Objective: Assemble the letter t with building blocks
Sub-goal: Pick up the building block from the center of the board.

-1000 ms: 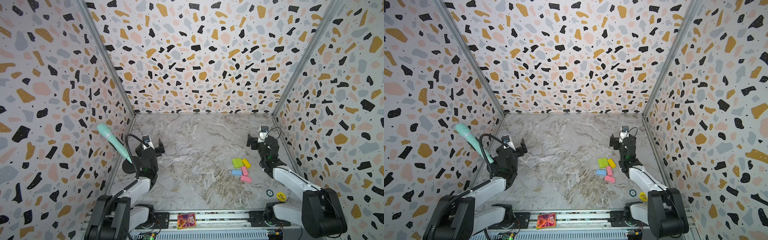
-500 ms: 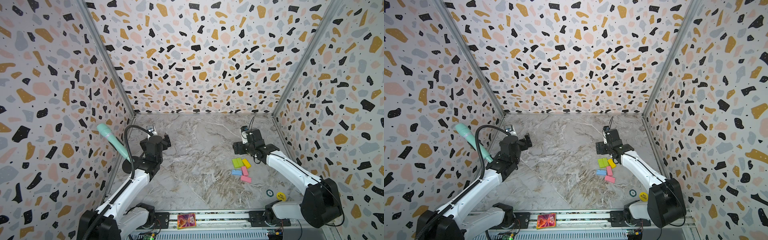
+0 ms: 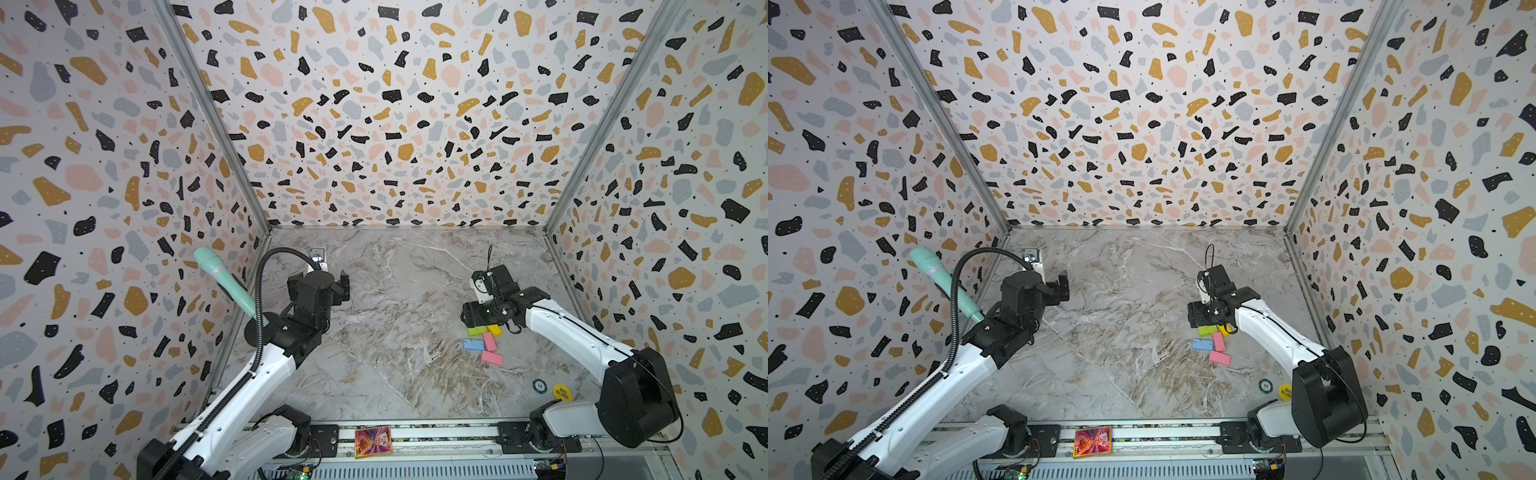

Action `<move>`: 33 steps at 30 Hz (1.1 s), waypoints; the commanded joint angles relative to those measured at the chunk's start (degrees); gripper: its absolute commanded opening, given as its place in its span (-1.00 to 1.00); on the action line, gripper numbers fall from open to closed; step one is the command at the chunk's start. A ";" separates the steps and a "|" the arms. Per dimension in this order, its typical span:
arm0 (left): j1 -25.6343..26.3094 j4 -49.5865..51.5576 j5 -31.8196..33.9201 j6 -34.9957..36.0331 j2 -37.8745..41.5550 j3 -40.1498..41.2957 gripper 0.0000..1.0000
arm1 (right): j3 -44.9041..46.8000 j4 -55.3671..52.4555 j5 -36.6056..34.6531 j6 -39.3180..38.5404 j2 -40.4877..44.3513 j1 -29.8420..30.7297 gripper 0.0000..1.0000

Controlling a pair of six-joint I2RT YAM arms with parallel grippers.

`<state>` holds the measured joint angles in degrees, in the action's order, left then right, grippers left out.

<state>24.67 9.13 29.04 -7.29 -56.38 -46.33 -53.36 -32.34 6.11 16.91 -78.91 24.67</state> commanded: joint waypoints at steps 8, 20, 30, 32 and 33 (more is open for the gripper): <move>0.09 -1.08 -13.15 4.90 0.38 1.25 0.99 | 2.80 2.51 -1.12 1.54 -5.17 0.27 0.29; 0.06 2.46 -27.49 8.27 0.01 1.07 0.99 | -0.23 4.82 -2.36 -0.56 -12.37 0.27 0.15; 0.06 2.21 -37.62 13.03 1.47 4.58 0.98 | -0.56 4.39 -2.49 -0.54 -13.31 0.24 0.05; 0.10 1.23 -38.51 15.31 3.06 6.39 0.97 | -0.51 4.52 -2.86 -0.51 -13.52 0.27 0.05; 0.12 0.95 -39.43 16.78 3.89 7.32 0.97 | -0.61 4.56 -3.11 -0.55 -13.95 0.29 0.05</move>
<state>24.67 12.32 -6.79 5.15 -54.85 -40.91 -52.86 -26.70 4.23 16.58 -93.08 24.67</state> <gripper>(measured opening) 0.985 0.526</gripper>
